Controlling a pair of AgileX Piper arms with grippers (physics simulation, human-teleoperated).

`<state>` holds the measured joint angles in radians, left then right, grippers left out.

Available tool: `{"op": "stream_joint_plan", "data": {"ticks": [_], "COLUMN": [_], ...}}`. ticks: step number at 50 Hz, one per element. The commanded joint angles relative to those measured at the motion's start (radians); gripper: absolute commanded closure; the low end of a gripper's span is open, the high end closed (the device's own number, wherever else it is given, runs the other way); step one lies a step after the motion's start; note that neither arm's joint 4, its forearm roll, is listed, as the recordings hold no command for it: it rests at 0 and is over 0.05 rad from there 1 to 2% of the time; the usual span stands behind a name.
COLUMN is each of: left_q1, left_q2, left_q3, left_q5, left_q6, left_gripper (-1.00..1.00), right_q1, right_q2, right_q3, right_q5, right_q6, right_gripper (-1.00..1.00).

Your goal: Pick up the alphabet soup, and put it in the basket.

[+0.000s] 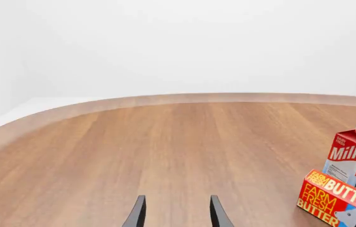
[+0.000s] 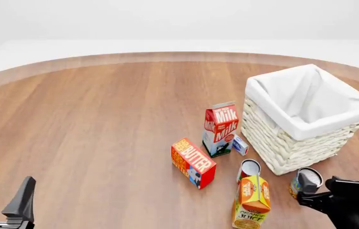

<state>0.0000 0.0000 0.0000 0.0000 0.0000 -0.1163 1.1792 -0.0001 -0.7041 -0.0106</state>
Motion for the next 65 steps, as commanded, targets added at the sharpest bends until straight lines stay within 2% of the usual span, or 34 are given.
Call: {"op": "stream_joint_plan", "data": {"ticks": [1,12,31,35,36,41,42,65], "left_q1": [0.0,0.0,0.0,0.0,0.0,0.0,0.0,0.0], "left_q2": [0.0,0.0,0.0,0.0,0.0,0.0,0.0,0.0], "left_q3": [0.0,0.0,0.0,0.0,0.0,0.0,0.0,0.0], "left_q5": [0.0,0.0,0.0,0.0,0.0,0.0,0.0,0.0], "left_q6": [0.0,0.0,0.0,0.0,0.0,0.0,0.0,0.0], "left_gripper": [-1.0,-1.0,-1.0,-1.0,-1.0,-1.0,-1.0,-1.0], "right_q1": [0.0,-0.001,0.004,0.005,0.008,0.008,0.022,0.03], "right_q2": [0.113,0.197,0.414,0.476,0.553,0.601,0.692,0.712], "right_q3": [0.0,0.0,0.0,0.0,0.0,0.0,0.0,0.0], "right_q5": [-0.094,-0.156,-0.331,-0.381,-0.439,-0.478,-0.516,-0.516], "right_q6": [0.001,0.001,0.009,0.01,0.015,0.018,0.034,0.037], "right_gripper": [-1.0,-1.0,-1.0,-1.0,-1.0,-1.0,-1.0,-1.0]}}
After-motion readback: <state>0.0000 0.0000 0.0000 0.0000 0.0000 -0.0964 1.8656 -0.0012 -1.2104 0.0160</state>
